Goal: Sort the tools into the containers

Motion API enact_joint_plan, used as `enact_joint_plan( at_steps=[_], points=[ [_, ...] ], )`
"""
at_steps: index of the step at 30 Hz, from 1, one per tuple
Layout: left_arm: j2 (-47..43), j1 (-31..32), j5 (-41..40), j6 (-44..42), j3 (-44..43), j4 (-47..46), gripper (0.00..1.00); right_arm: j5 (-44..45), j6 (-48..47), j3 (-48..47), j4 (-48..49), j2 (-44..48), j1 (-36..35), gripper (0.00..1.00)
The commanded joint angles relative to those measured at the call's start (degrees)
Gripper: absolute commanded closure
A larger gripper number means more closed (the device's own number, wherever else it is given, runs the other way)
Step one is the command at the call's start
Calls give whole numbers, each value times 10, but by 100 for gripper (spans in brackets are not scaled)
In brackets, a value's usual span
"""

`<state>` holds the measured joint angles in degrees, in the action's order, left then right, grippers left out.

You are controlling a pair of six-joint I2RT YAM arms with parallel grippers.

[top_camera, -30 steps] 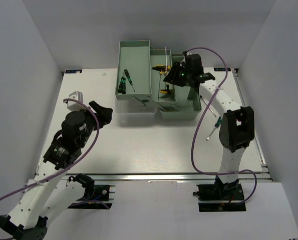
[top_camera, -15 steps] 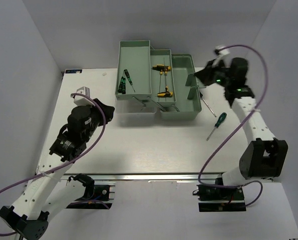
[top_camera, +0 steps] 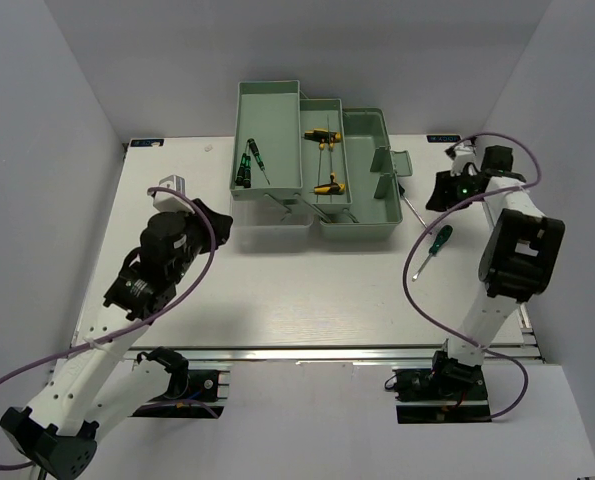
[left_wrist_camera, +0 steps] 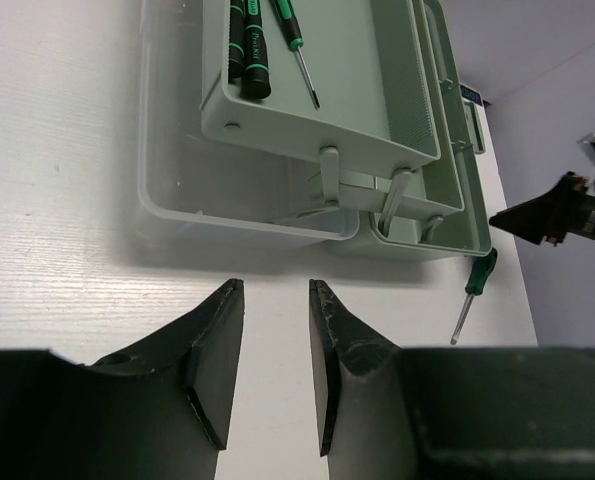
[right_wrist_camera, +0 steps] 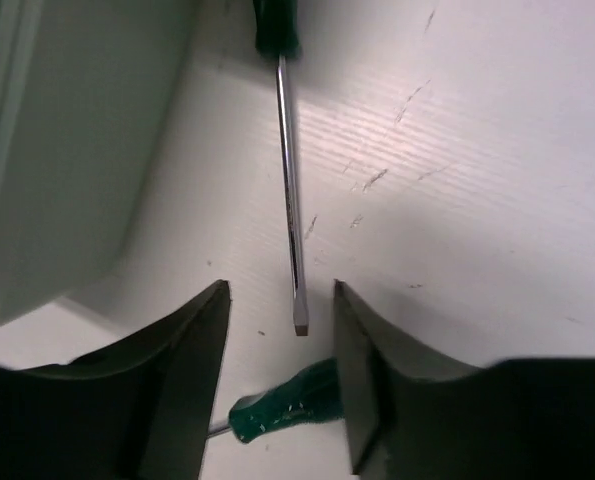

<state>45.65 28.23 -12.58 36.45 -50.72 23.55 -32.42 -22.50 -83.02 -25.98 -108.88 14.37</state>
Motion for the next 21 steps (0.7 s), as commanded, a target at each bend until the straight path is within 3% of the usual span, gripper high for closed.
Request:
enact_joint_plan(
  at_steps=[1, 3, 5, 11, 21],
  points=[
    [7, -3, 11, -6, -3, -12, 57, 79, -87, -49, -32, -30, -30, 46],
    [9, -3, 12, -6, -5, -11, 57, 108, -70, -65, -16, -53, -47, 37],
    [12, -3, 12, -4, -7, -9, 57, 126, -51, -86, -3, -82, -56, 35],
    [10, -3, 6, 6, -7, 4, 57, 160, -47, -111, 31, -128, -95, 35],
    [18, -3, -2, 7, -20, 18, 57, 177, -54, -102, 46, -161, -127, 48]
  ],
)
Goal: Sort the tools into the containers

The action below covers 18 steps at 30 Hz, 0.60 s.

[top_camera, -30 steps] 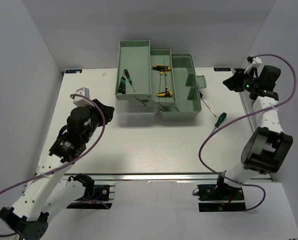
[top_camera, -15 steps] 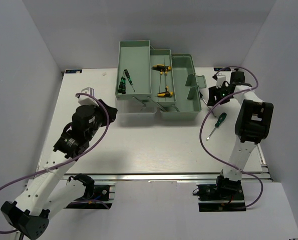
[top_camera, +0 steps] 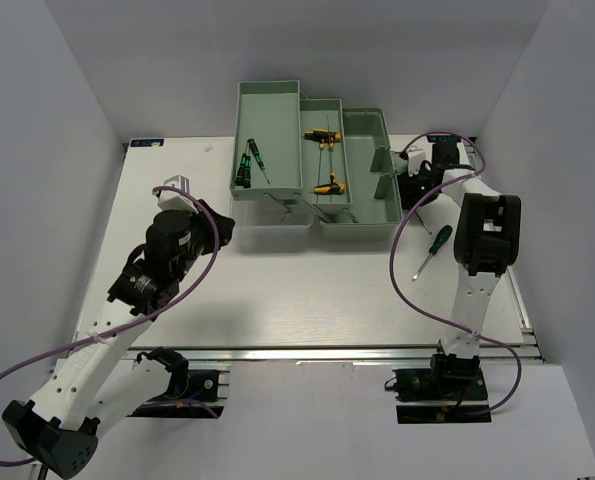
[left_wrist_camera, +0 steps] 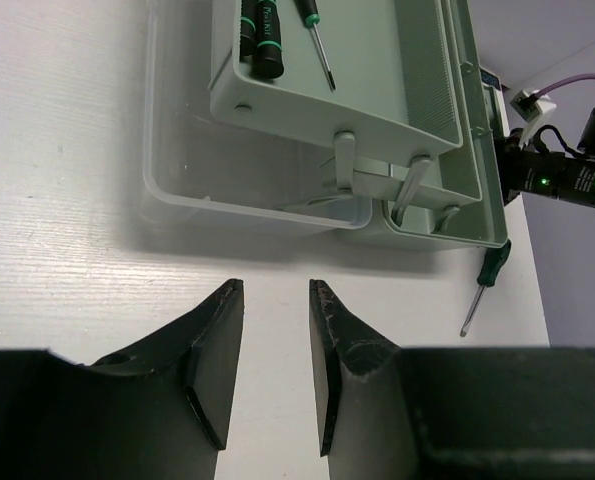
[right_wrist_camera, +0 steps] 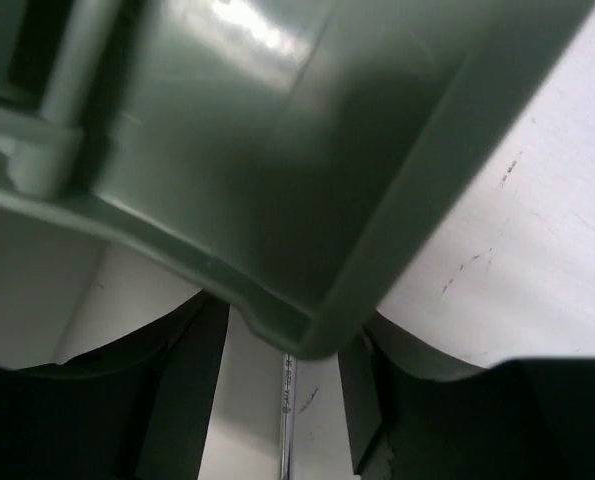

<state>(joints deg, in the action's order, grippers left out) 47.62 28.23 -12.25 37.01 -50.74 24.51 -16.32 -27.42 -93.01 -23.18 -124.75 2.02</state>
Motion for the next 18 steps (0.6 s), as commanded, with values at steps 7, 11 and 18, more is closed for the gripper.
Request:
enact_joint_plan(
  at_steps=[7, 11, 18],
  points=[
    [-5, -3, -7, 3, -22, 13, 57, 38, -23, 56, 24, 21, 0, 88],
    [-9, -3, -8, 3, -22, 17, 57, 36, -25, 82, 16, 44, 22, 100],
    [-16, -3, -1, 3, -10, 6, 57, 15, 18, 69, 2, 62, 86, 100]
  ],
)
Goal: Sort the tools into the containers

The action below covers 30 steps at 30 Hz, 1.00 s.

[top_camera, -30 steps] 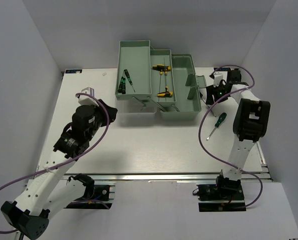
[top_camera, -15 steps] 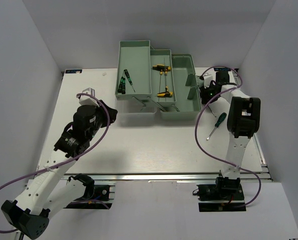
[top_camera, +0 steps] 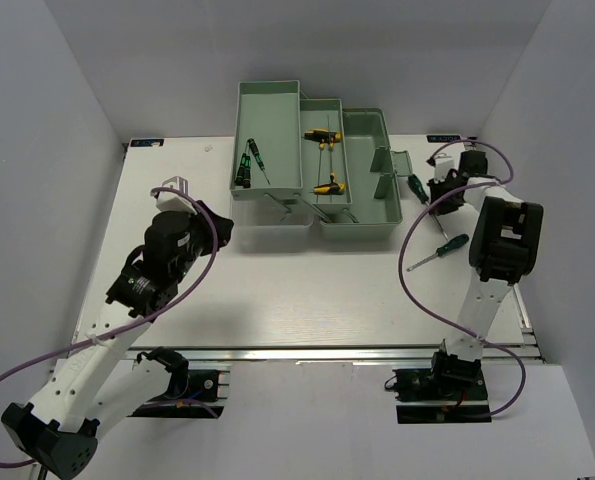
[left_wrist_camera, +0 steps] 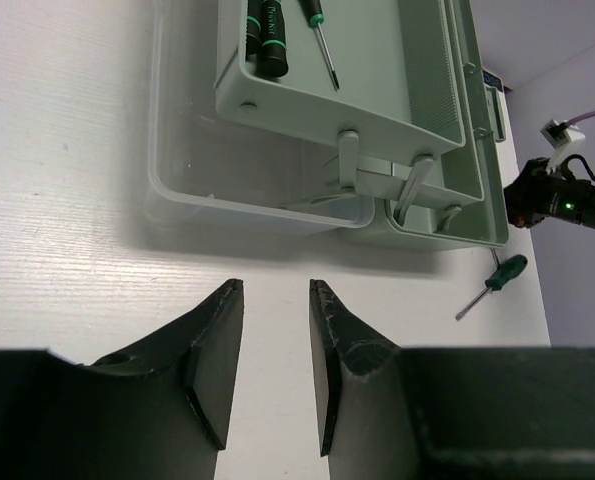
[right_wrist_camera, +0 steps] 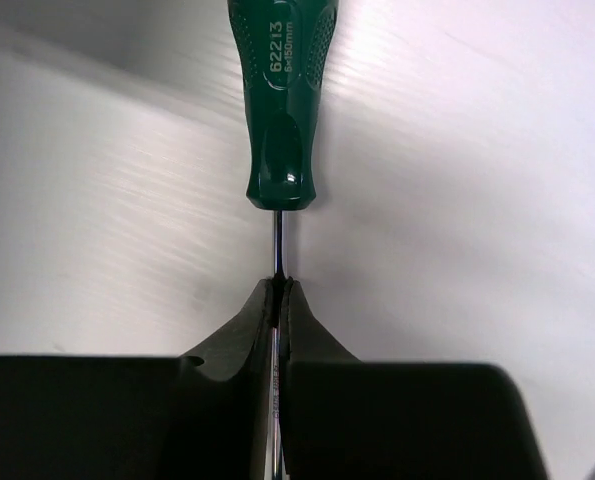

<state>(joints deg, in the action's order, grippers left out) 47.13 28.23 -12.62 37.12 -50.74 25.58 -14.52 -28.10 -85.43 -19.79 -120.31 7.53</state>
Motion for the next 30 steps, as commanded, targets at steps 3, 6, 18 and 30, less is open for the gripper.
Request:
enact_joint_plan(
  at_steps=[3, 6, 18, 30],
  points=[
    [-8, -3, 7, 1, -12, -8, 57, -33, 54, -31, -41, 24, 51, 100],
    [-3, -3, 9, 0, -17, -10, 57, -76, 102, -37, -41, 39, 59, 100],
    [-4, -3, 25, 4, -25, -6, 58, -199, 265, -40, 116, 90, 82, 100],
    [-19, -3, 38, 23, -3, -24, 58, -275, 310, -47, 79, 173, -15, 100]
  ],
)
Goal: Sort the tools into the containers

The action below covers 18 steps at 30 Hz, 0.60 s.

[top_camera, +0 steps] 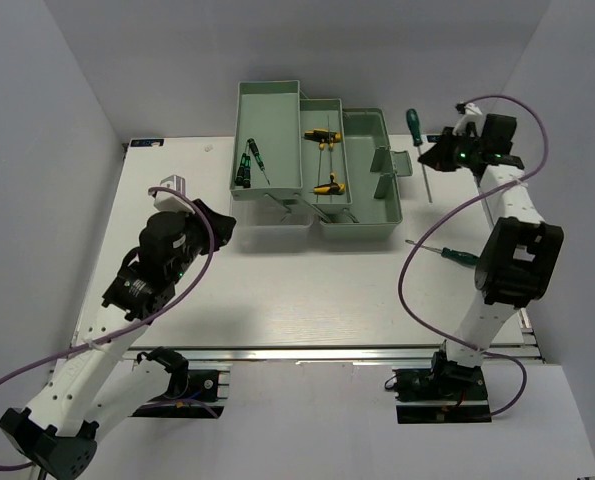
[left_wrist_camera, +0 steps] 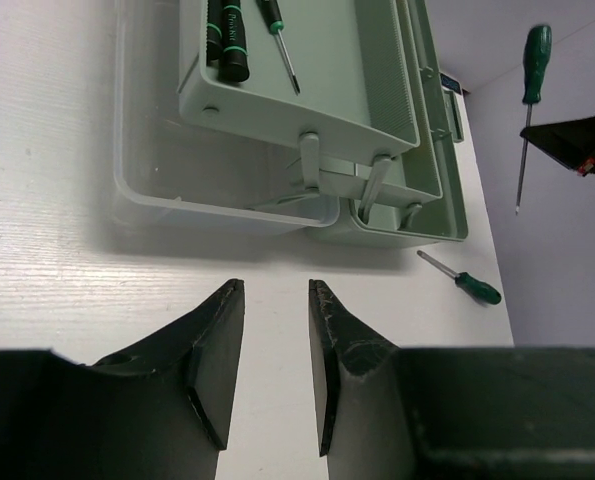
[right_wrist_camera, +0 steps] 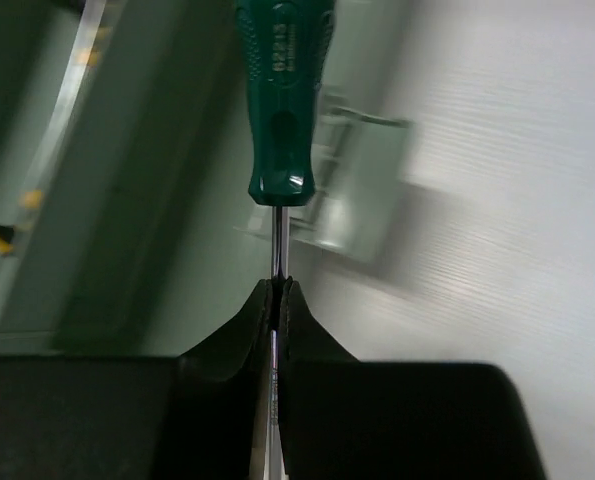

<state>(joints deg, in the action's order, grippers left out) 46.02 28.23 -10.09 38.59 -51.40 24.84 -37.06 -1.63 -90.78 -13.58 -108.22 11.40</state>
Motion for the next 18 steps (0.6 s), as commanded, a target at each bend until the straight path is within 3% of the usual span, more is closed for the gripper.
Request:
enact_joint_plan(
  at_steps=[1, 5, 8, 9, 12, 15, 17, 18],
  points=[
    [-5, -3, 16, 6, 2, -18, 58, -40, 99, 16, 37, 55, -82, 100],
    [8, -3, 19, -4, -13, -17, 57, 10, 222, 38, 94, 36, -115, 100],
    [7, -3, 18, -8, -17, -19, 56, 22, 229, 17, 83, -1, -131, 100],
    [4, -3, 17, -7, -14, -19, 55, 26, 222, 10, 81, -5, -131, 84],
    [-12, -3, 11, 0, 3, -24, 55, -1, 171, -16, 49, -16, -132, 54],
    [-29, -3, 7, 13, 19, -30, 55, -36, 77, -44, 5, -10, -129, 46],
    [-35, -3, 3, 16, 26, -30, 54, -69, 16, -64, -28, -3, -121, 46],
    [-36, -3, 2, 16, 26, -30, 54, -109, -66, -81, -68, -1, -102, 46]
  ],
)
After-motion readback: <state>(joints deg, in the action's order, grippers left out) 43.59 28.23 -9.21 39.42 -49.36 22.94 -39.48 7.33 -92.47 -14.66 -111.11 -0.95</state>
